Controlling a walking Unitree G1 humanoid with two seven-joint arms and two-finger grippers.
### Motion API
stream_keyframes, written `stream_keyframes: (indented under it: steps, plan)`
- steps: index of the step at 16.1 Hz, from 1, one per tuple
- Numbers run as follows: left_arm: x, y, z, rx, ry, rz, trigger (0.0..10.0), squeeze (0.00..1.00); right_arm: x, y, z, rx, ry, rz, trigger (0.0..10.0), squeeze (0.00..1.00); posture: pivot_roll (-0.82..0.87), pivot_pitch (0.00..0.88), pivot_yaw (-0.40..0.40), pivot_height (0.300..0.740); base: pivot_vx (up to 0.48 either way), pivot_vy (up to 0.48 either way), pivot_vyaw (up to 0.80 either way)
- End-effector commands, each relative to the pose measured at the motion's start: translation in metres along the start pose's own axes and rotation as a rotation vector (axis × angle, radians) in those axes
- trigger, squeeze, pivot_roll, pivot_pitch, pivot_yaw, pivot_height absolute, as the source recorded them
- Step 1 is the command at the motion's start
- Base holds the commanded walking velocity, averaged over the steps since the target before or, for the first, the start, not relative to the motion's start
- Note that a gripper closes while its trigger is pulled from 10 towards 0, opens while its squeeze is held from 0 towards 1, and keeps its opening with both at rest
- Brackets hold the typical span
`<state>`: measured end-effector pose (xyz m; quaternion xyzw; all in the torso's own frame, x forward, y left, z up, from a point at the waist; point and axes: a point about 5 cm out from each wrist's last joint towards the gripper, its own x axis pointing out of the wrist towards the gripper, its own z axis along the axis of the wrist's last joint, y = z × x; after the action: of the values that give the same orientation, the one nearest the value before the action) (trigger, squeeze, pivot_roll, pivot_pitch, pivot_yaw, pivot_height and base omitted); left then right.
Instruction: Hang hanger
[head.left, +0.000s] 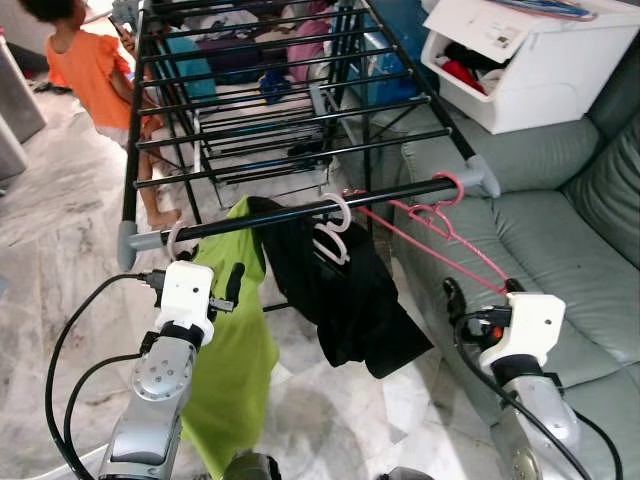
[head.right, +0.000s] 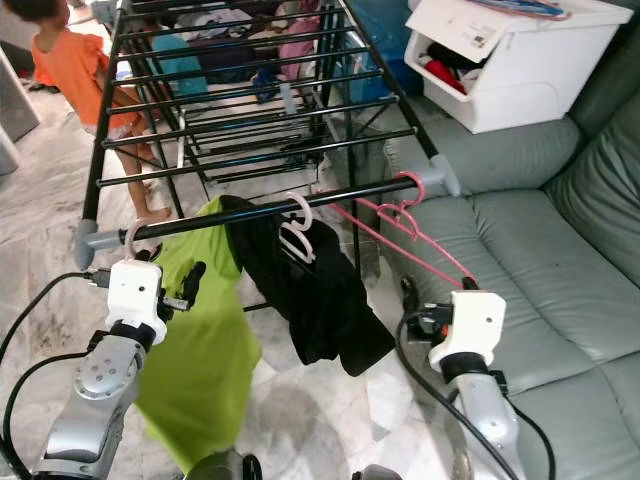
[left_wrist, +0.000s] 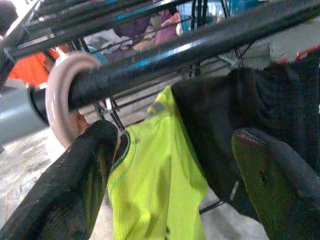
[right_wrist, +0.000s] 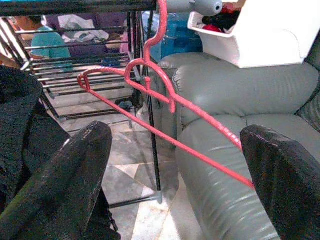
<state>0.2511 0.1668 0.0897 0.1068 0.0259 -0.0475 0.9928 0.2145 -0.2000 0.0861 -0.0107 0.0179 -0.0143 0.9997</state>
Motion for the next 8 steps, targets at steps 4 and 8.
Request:
stream_keyframes:
  steps: [4,8]
  plan:
    - [-0.002,0.003,0.007,0.014,-0.023,0.015,10.0,0.0,0.002,0.006,0.009,-0.001,-0.008,0.027,10.0,0.0,-0.03,0.0,0.047,0.74,0.0,0.0,0.0]
    - [-0.004,0.0,0.007,0.004,-0.029,0.054,10.0,0.0,0.01,0.014,0.011,-0.036,0.005,0.075,10.0,0.0,-0.02,0.002,-0.008,0.74,0.0,0.0,0.0]
